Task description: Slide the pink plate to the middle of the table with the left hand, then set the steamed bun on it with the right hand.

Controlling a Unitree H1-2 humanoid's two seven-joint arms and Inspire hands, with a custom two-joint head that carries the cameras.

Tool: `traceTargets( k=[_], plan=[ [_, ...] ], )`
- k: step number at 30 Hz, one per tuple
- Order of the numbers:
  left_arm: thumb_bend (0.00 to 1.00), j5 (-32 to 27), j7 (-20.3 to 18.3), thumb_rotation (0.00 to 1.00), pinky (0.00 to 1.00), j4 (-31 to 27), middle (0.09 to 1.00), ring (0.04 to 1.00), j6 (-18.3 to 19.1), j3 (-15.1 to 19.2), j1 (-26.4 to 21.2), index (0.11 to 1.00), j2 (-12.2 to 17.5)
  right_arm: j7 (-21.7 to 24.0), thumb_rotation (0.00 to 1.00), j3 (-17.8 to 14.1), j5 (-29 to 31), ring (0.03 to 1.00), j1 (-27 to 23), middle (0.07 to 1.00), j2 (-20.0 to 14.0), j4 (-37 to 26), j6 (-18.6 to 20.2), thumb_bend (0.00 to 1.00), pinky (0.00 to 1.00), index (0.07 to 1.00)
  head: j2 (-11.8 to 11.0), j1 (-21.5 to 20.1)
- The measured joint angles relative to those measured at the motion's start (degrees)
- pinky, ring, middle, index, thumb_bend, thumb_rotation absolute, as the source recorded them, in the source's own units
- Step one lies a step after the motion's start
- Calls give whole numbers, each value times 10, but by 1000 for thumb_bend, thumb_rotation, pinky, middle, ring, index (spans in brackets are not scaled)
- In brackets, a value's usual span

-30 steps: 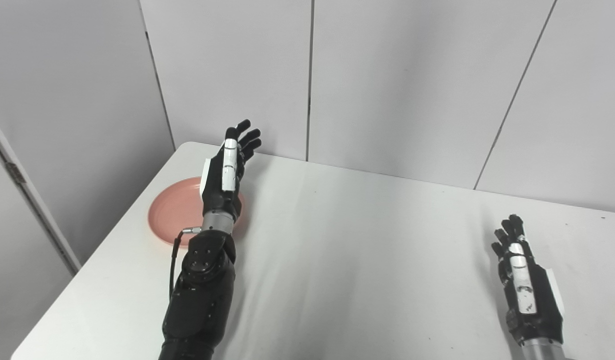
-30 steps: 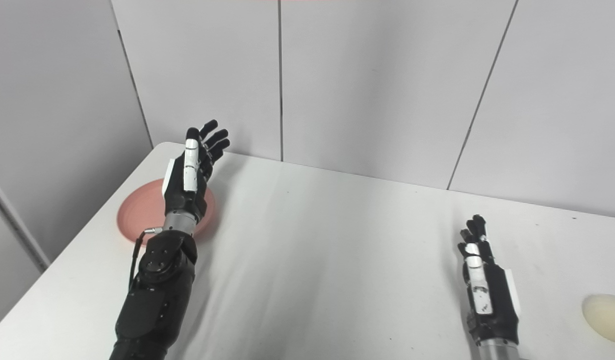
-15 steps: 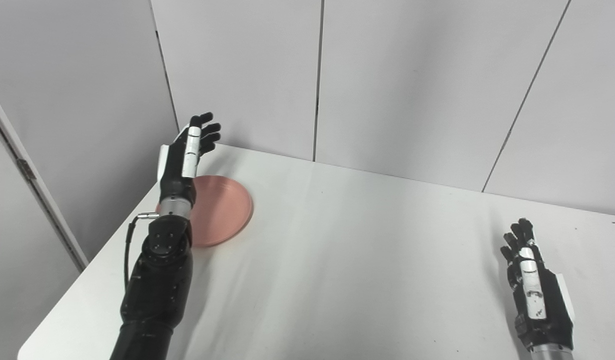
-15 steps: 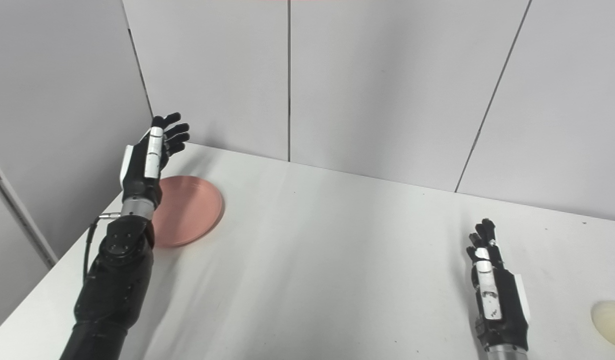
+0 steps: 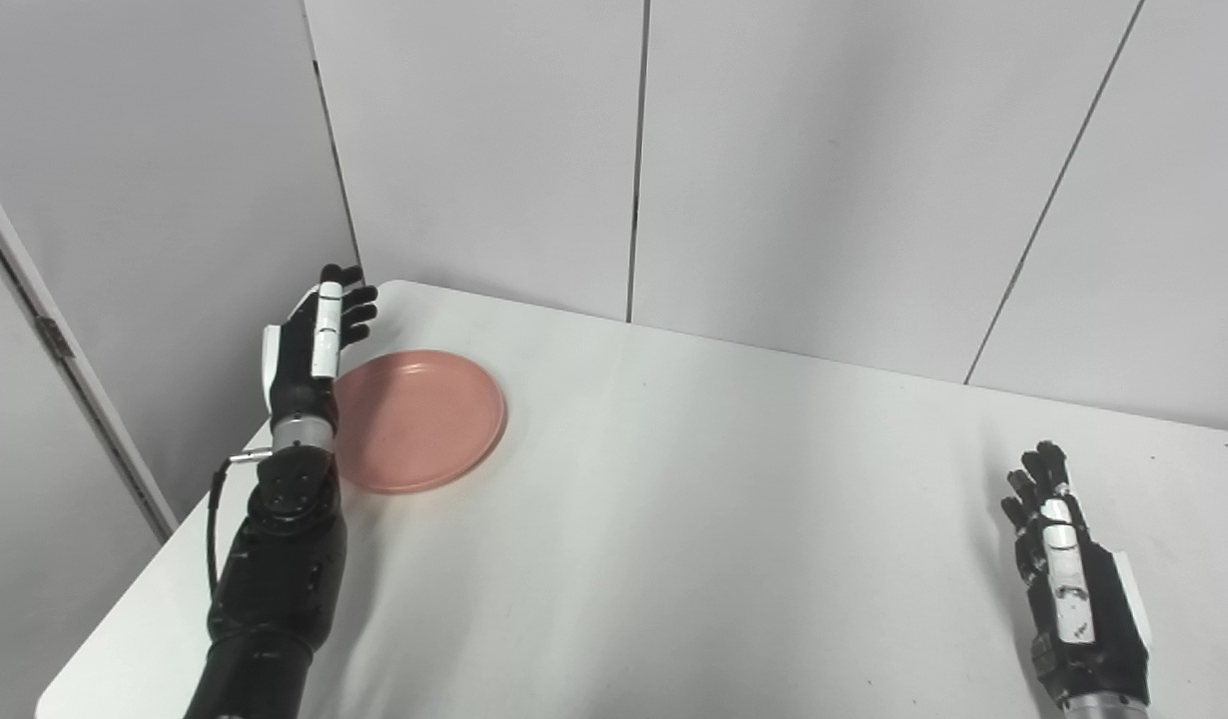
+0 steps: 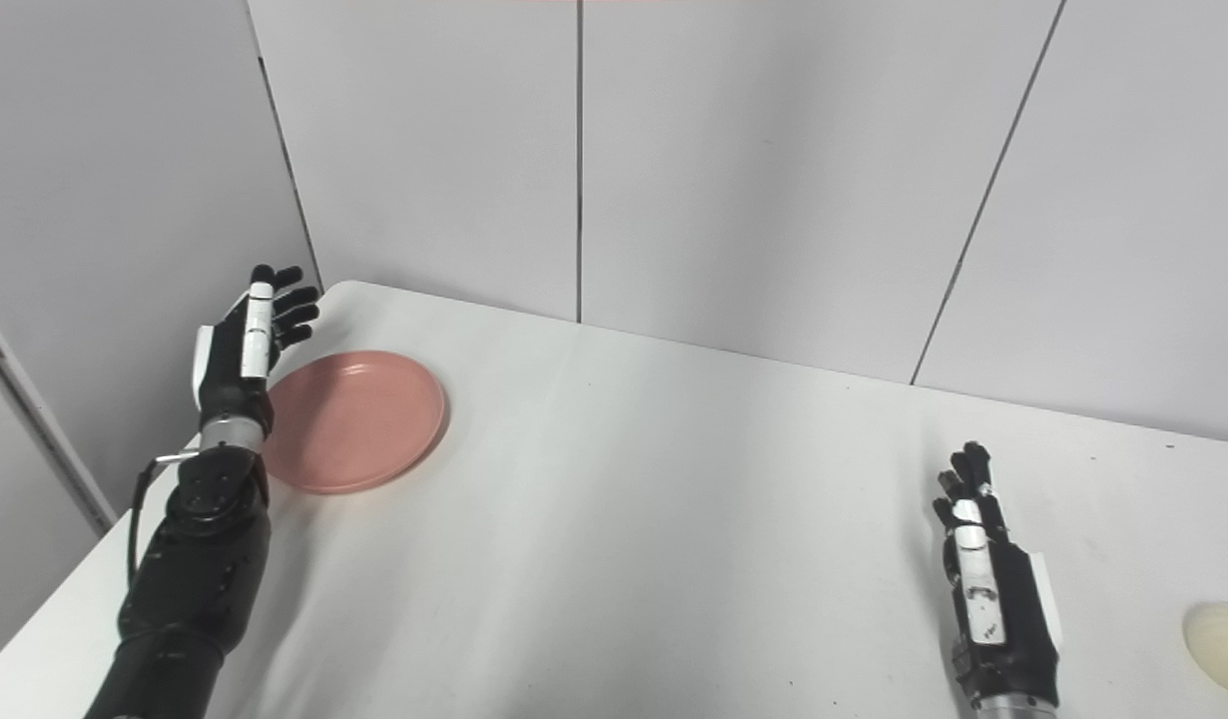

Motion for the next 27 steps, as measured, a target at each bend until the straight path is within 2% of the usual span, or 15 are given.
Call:
traceTargets(
  k=[2,3,9,21,23,27],
  plan=[
    [604,0,0,1000,826,2,791,809,0,0,0,784,6,0,882,0,1,1000,1,1000,0,-2,2,441,1000,1000,0,2],
    [615,-3,-1,1000,842,3,806,824,0,0,0,798,8,-1,835,0,0,1000,2,1000,0,-2,2,425,1000,1000,0,2],
    [628,-10,-6,1000,871,30,834,856,-1,2,-1,820,20,-4,774,-2,0,1000,3,1000,2,-3,2,402,1000,1000,-1,4],
    [562,-32,-22,1000,859,65,840,852,-16,6,0,832,44,-4,765,-5,0,1000,3,1000,1,-4,2,372,1000,1000,1,4],
    [563,-32,-26,1000,878,64,860,874,-13,2,0,849,47,-4,763,-5,0,1000,4,1000,1,-4,2,386,1000,1000,2,3],
    [585,-32,-39,1000,906,62,846,876,8,-14,0,835,47,-3,762,-5,0,1000,4,1000,1,-4,2,371,1000,1000,2,3]
  ],
)
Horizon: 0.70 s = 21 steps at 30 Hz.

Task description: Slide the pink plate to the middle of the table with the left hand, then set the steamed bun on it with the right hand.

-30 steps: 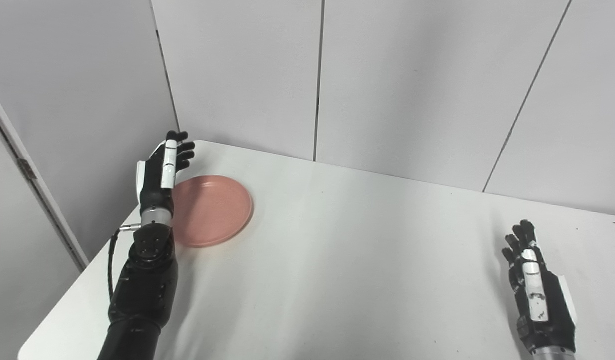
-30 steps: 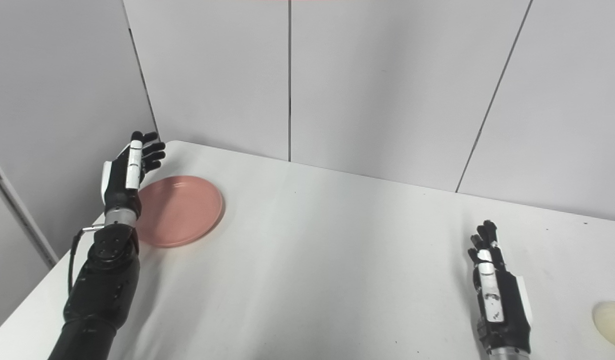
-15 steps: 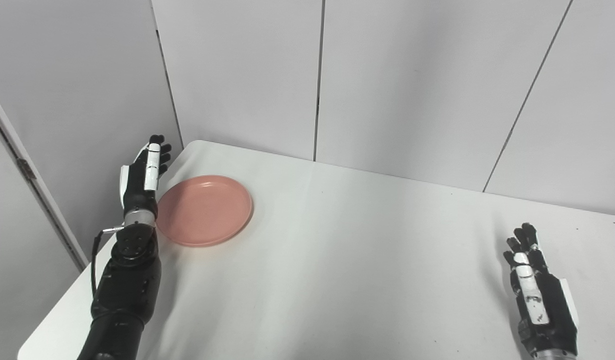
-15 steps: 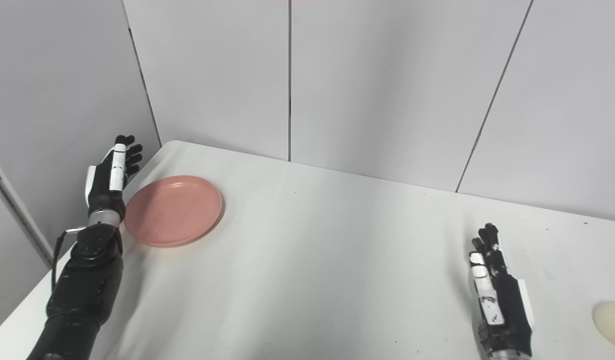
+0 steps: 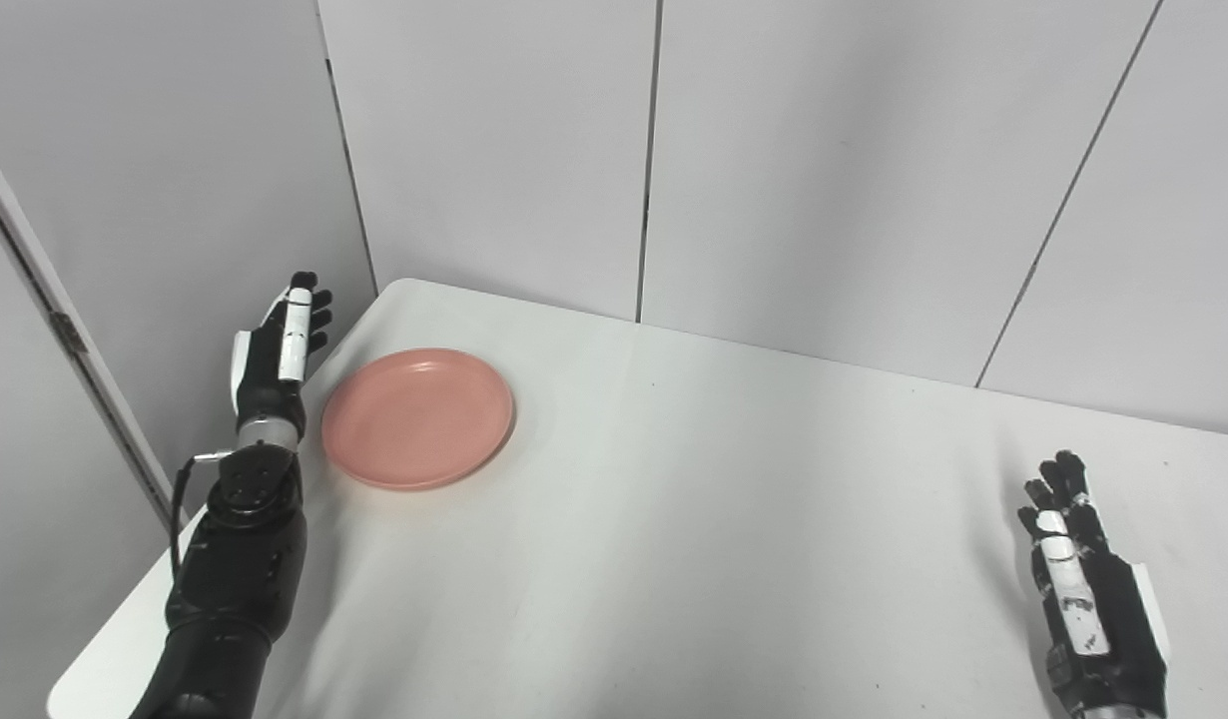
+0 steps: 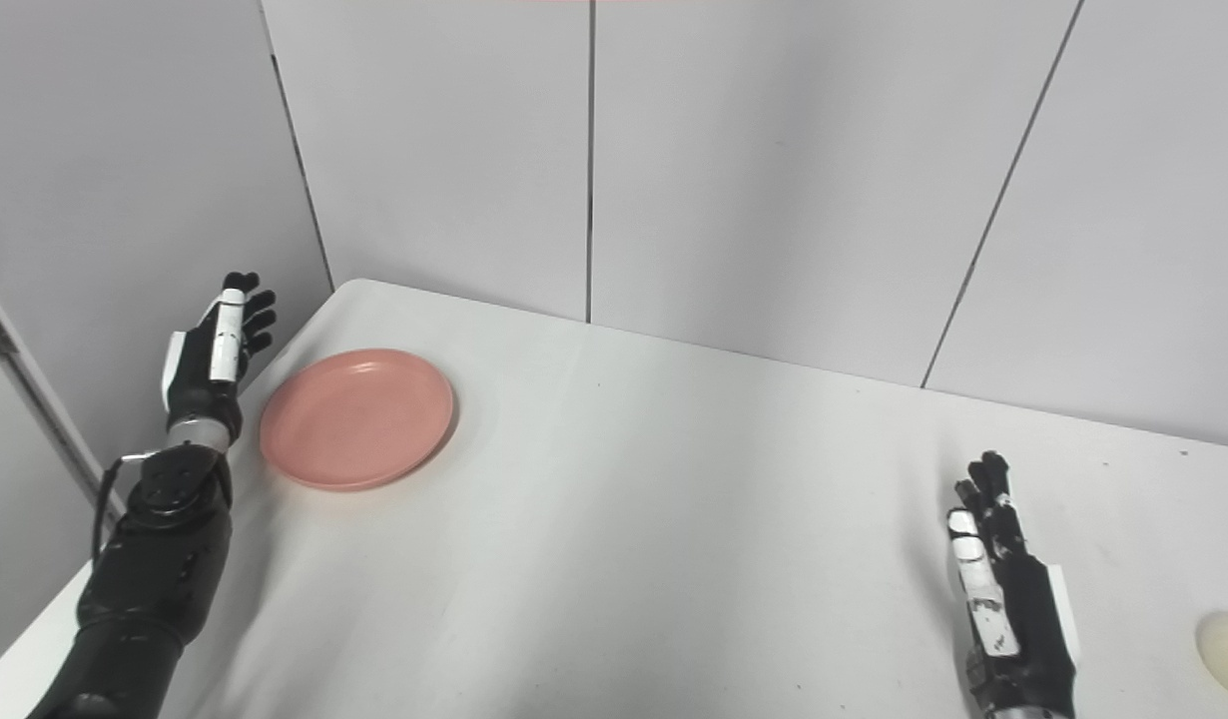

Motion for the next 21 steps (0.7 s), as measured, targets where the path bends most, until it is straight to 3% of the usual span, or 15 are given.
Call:
traceTargets(
  k=[9,13,21],
  plan=[
    [608,-39,-78,1000,920,31,819,854,0,-8,0,804,-1,-1,766,-1,0,1000,1,1000,1,-2,0,388,1000,1000,1,-1],
    [620,-58,-107,1000,858,48,798,827,-8,-6,-5,787,2,0,767,-2,1,1000,4,1000,2,-5,0,392,1000,1000,2,0],
    [609,-78,-141,1000,870,72,814,842,-26,-6,-10,797,3,0,767,-3,3,1000,6,1000,2,-8,2,374,1000,1000,3,0]
  ],
)
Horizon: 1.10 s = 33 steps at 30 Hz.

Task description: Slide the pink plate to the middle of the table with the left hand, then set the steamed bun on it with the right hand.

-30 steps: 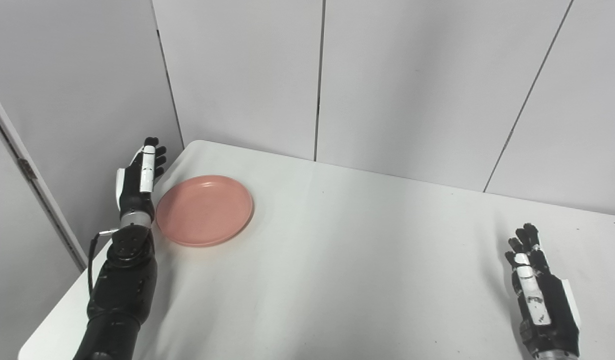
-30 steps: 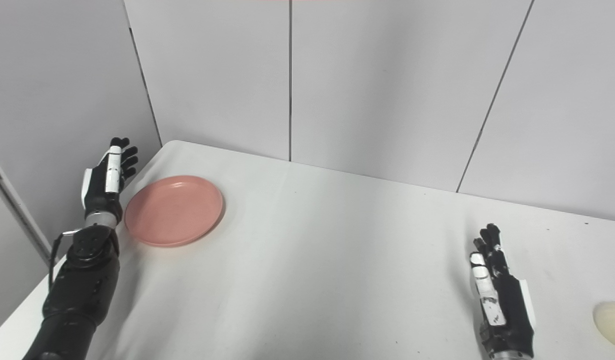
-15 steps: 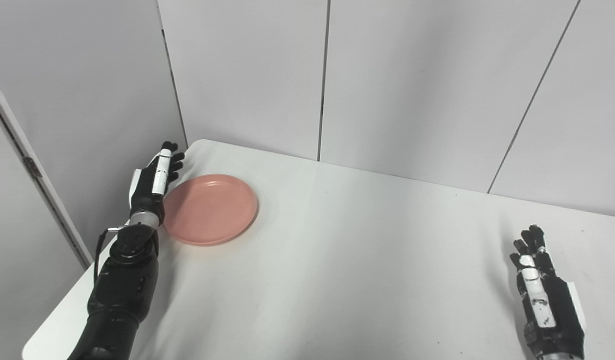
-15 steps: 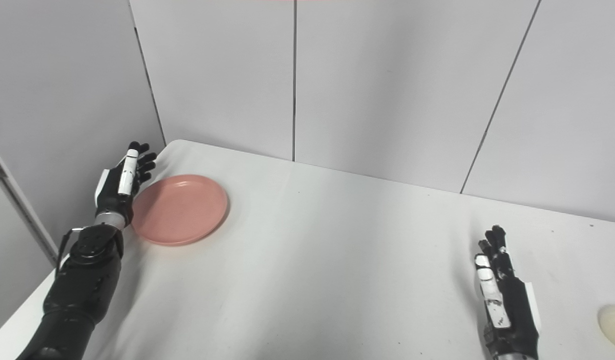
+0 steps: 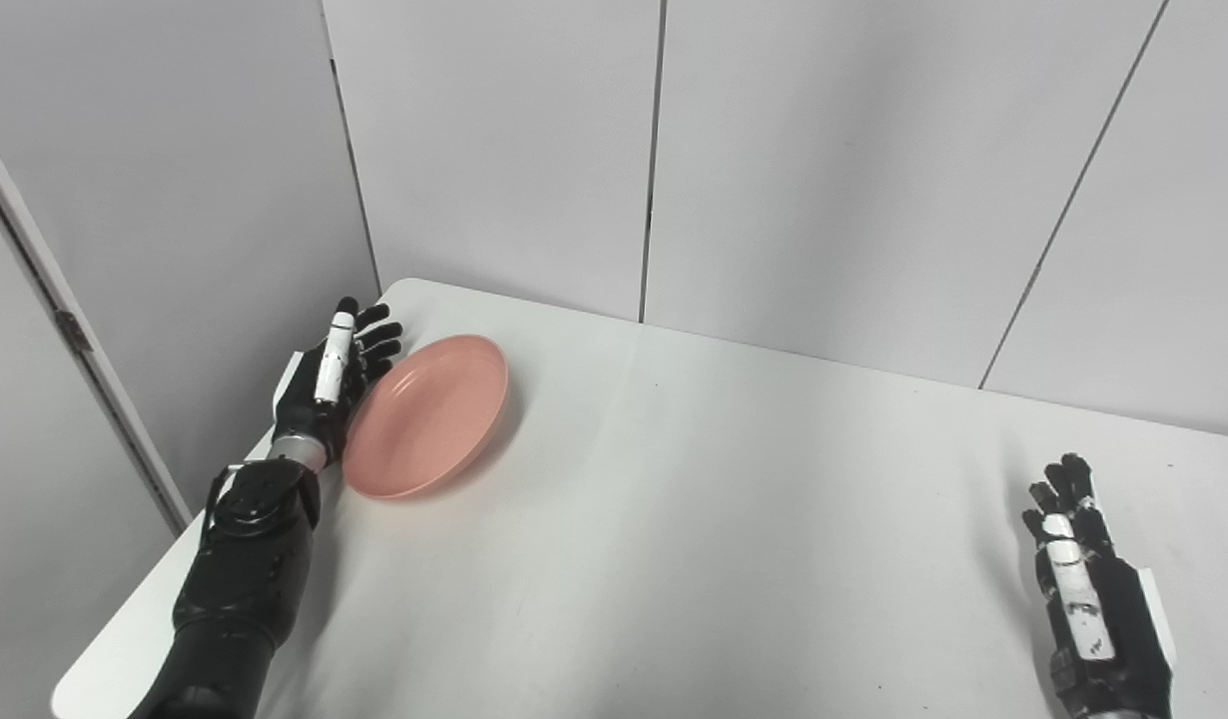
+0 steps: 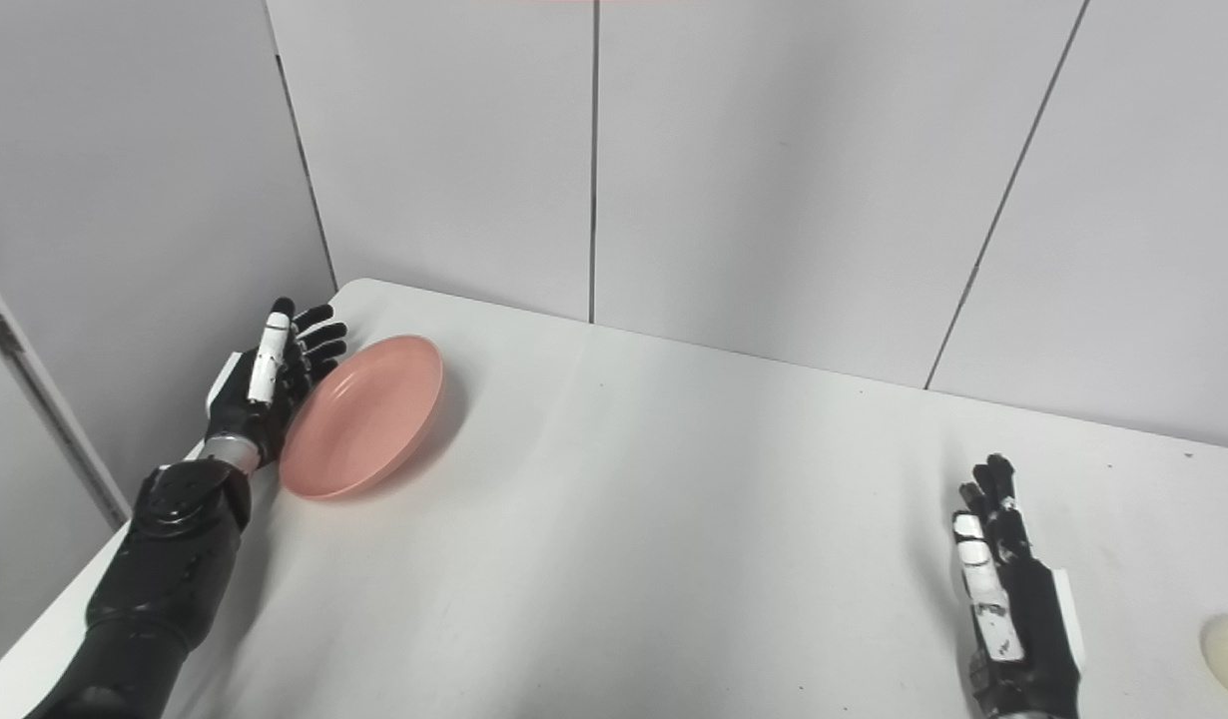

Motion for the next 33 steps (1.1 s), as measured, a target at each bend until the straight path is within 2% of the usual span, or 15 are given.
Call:
traceTargets(
  k=[11,20,33],
  plan=[
    [595,-45,-33,1000,858,7,811,833,4,1,-6,796,-7,0,753,0,3,1000,1,1000,0,-2,2,369,1000,1000,0,0],
    [636,-78,-55,1000,847,-15,819,837,26,7,-6,807,-26,-1,757,0,3,1000,3,1000,2,-6,3,365,1000,1000,0,-1],
    [652,-92,-68,1000,828,-58,820,829,30,12,0,814,-33,-2,754,2,-9,1000,4,1000,2,-7,3,359,1000,1000,-1,-4]
  ],
)
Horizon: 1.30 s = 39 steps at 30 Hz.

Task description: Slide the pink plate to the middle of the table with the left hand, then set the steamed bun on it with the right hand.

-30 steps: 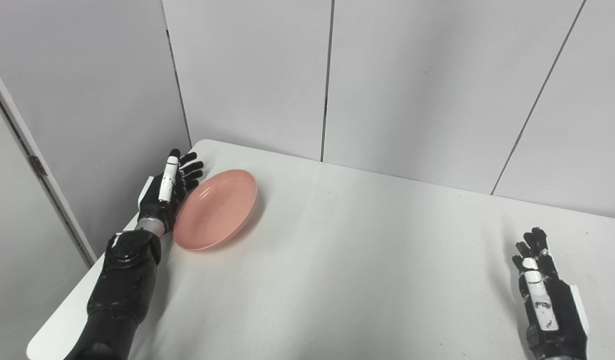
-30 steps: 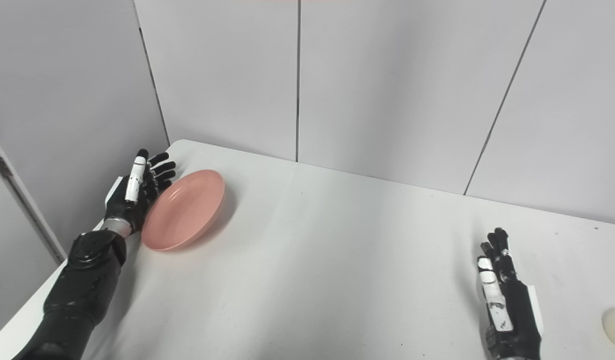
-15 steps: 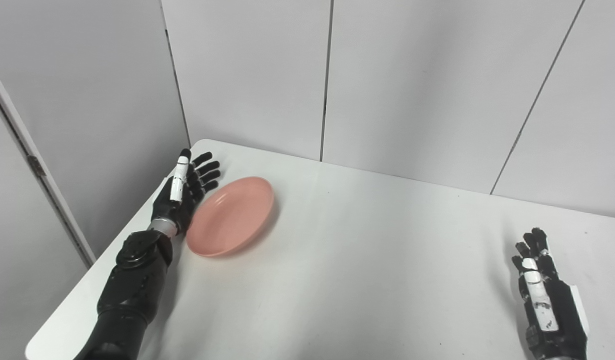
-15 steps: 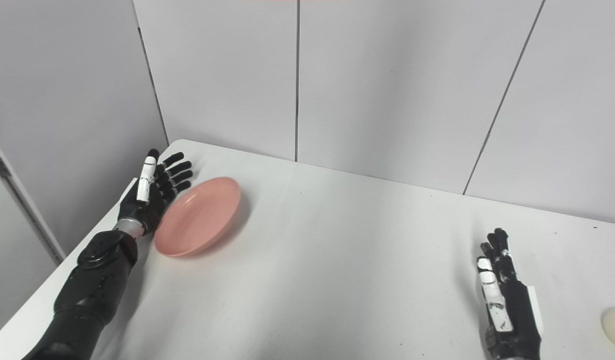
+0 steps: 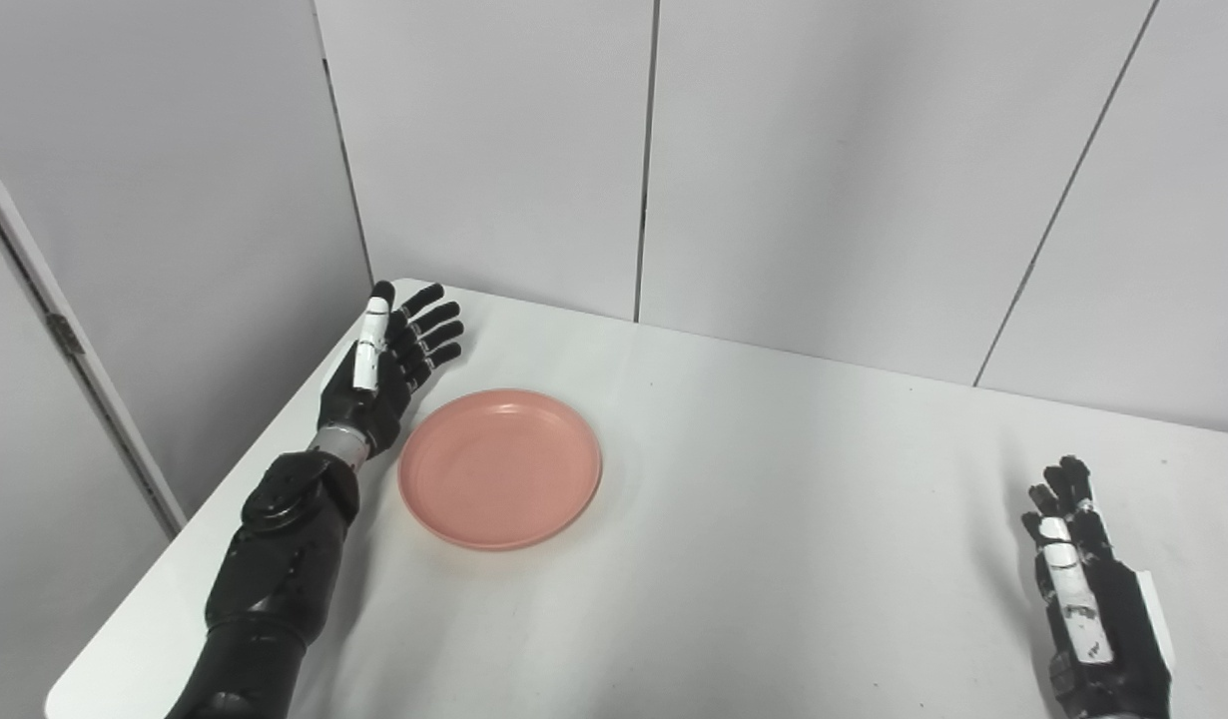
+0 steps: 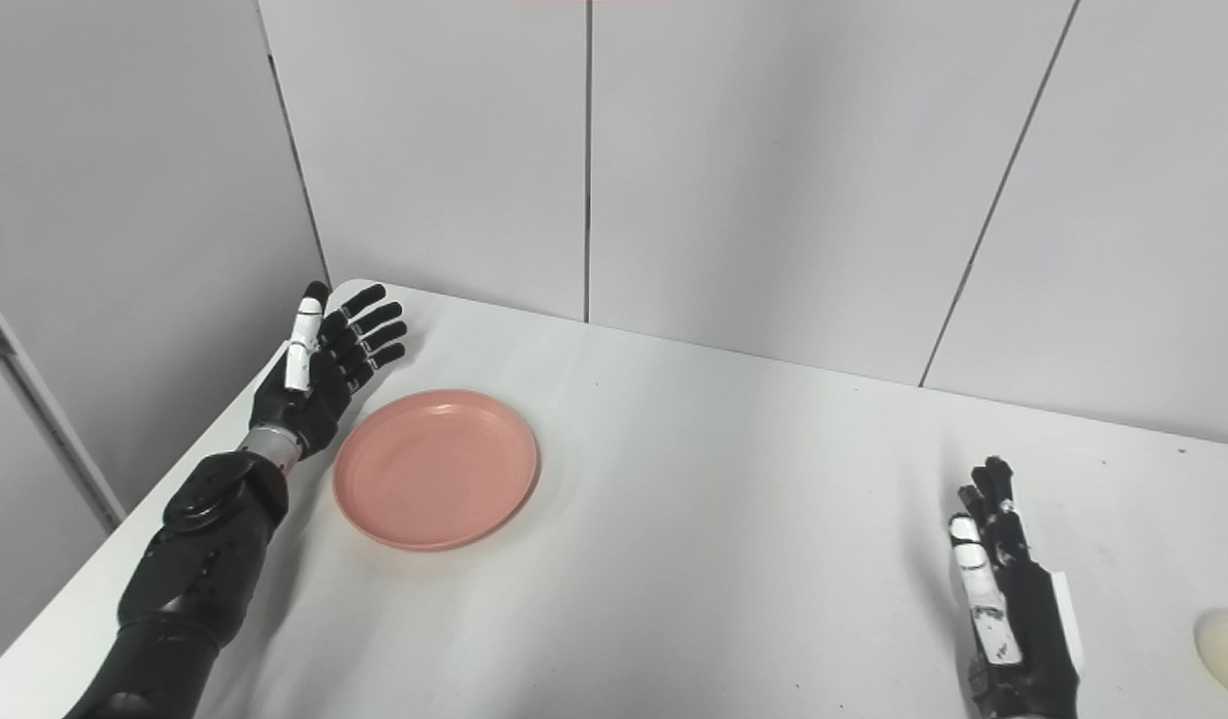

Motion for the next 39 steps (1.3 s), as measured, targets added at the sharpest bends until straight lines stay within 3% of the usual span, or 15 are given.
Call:
traceTargets(
  k=[9,18,29,35,39],
  plan=[
    [647,-2,1,1000,826,-18,811,821,1,3,1,807,1,0,739,0,1,1000,0,1000,1,0,0,348,1000,1000,-3,1],
    [593,74,14,1000,869,-14,818,840,0,-40,13,806,21,0,754,0,1,1000,0,1000,2,0,0,356,1000,1000,-3,11],
    [583,92,13,1000,856,-18,826,843,-5,-46,33,812,21,0,750,-1,5,1000,-1,1000,3,0,1,352,1000,1000,1,23],
    [577,99,15,1000,949,-55,834,869,-1,-60,54,818,17,0,759,-2,5,1000,-1,1000,3,-1,7,351,1000,1000,4,30],
    [571,108,19,1000,944,-91,839,876,14,-73,67,823,8,-9,782,-3,1,1000,-1,1000,3,-2,19,362,1000,1000,6,32]
  ],
)
